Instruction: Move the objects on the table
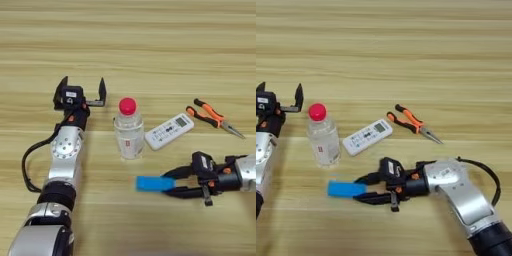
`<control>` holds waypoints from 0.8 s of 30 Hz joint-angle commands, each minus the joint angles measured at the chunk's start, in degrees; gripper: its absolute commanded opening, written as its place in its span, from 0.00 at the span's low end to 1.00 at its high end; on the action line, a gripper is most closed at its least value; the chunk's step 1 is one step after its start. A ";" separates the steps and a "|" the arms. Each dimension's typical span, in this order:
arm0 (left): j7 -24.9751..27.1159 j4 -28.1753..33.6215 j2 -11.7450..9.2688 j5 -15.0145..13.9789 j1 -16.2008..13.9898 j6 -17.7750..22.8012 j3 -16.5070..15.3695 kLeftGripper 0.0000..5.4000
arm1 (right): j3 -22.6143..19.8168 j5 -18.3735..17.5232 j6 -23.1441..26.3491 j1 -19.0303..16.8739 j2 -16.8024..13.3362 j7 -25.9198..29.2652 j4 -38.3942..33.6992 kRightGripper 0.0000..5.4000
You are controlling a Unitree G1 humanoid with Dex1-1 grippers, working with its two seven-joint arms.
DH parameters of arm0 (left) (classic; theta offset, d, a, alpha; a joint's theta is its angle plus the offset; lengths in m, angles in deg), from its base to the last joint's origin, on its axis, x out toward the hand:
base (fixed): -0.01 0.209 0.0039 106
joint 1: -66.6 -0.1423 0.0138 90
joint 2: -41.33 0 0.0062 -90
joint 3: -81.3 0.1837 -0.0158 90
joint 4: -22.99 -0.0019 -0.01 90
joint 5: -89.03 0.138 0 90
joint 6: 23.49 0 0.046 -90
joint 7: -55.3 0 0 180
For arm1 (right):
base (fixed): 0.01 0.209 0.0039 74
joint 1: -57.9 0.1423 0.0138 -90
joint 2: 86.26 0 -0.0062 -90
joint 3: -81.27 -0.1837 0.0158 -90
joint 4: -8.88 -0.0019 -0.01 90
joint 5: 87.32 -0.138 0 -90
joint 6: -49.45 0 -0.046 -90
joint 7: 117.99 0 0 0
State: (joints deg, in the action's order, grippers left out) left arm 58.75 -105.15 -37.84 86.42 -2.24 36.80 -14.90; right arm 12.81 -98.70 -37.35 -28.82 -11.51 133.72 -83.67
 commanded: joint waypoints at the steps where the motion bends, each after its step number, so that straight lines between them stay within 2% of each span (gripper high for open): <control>1: -0.25 0.52 0.23 0.36 0.37 -0.01 0.26 1.00 | 1.69 2.52 -1.10 -0.57 -1.49 -0.10 0.65 0.26; 6: -0.21 0.31 0.20 0.34 0.44 -0.10 0.24 1.00 | 3.17 4.58 -2.15 -0.64 -1.74 -0.54 2.19 0.26; 11: -0.21 0.30 0.18 0.33 0.44 -0.10 0.21 1.00 | 3.80 4.93 -2.74 -0.56 -1.73 -0.78 3.05 0.26; 15: -0.20 0.20 0.19 0.33 0.50 -0.12 0.22 1.00 | 3.87 4.14 -2.97 -0.79 -1.86 -0.26 2.57 0.40; 21: -0.20 0.03 0.18 0.33 0.58 -0.14 0.20 1.00 | 2.99 3.16 -2.80 -0.55 -1.87 -0.43 2.17 0.49; 24: -0.16 -0.02 0.18 0.31 0.59 -0.18 0.20 1.00 | 1.45 1.32 -2.54 -0.10 -1.36 -0.85 1.44 0.56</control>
State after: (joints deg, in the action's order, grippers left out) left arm 58.75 -105.16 -37.84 86.42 -2.24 36.80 -14.90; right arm 15.72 -96.31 -40.95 -29.16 -12.31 133.51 -81.48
